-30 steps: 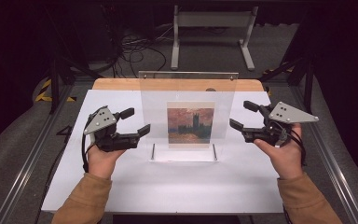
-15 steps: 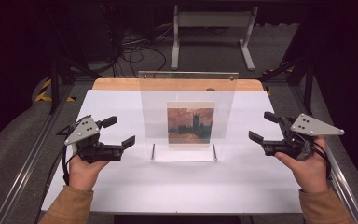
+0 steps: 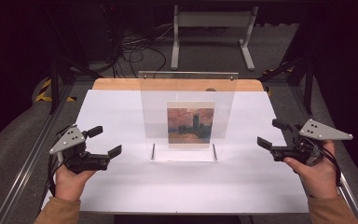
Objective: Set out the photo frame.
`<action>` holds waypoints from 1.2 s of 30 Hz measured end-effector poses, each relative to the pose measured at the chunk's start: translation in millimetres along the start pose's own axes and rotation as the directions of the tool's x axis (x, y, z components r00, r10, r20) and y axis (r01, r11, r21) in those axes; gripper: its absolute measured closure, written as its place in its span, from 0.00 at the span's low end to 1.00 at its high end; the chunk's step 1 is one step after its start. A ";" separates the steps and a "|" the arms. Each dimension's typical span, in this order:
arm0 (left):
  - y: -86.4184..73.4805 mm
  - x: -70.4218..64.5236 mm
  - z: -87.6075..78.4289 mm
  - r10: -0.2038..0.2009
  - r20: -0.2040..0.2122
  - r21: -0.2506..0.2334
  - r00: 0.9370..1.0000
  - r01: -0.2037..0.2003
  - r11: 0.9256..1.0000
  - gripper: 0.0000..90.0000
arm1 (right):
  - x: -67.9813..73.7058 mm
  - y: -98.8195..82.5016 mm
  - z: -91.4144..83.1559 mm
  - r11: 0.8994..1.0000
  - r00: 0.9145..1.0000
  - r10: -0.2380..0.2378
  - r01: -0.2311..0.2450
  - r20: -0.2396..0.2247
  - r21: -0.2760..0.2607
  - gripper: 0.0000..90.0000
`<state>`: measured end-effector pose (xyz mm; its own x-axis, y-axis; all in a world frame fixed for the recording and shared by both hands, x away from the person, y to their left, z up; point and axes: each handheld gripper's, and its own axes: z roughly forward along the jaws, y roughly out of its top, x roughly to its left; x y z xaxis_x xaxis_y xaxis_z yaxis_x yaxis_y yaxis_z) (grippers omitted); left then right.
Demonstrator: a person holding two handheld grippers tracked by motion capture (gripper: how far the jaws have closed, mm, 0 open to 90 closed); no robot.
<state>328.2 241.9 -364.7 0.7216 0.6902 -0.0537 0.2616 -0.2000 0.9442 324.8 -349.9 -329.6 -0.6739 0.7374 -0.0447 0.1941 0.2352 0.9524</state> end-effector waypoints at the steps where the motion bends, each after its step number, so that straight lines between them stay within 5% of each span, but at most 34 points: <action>1: -4.7 2.0 -1.0 -0.001 0.000 -0.006 1.000 0.001 1.000 0.02 | 0.4 -2.4 0.8 1.000 1.000 -0.002 0.002 0.007 0.009 0.16; 8: -30.9 9.1 -3.3 -0.045 0.005 -0.008 0.999 0.045 0.999 0.02 | 3.0 -23.7 9.5 0.999 1.000 0.005 -0.005 0.005 0.052 0.14; 14: -45.1 4.3 -1.7 -0.015 0.013 0.015 1.000 0.015 1.000 0.02 | 5.1 -40.9 13.9 0.998 1.000 0.020 -0.019 -0.008 0.059 0.14; 21: -63.9 7.2 3.3 -0.031 0.009 0.038 0.999 0.031 0.999 0.01 | 10.2 -64.2 24.9 0.995 1.000 0.017 -0.016 -0.014 0.099 0.14; 26: -74.1 10.0 8.4 -0.047 0.006 0.036 0.999 0.047 0.998 0.01 | 12.2 -82.9 34.3 0.991 0.999 0.037 -0.035 -0.014 0.130 0.14; 30: -86.1 12.1 15.7 -0.022 -0.009 0.047 1.000 0.022 0.999 0.01 | 10.1 -93.2 39.5 0.989 0.997 0.071 -0.069 -0.011 0.133 0.13; 36: -95.4 18.7 17.2 -0.071 -0.007 0.041 0.997 0.071 0.997 0.01 | 7.2 -107.4 44.5 0.982 0.994 0.110 -0.108 -0.008 0.158 0.13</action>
<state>327.8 262.0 -461.4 0.6969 0.7074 -0.1180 0.3383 -0.1791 0.9238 330.8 -341.7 -445.6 -0.6543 0.7536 0.0632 0.3757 0.2513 0.8920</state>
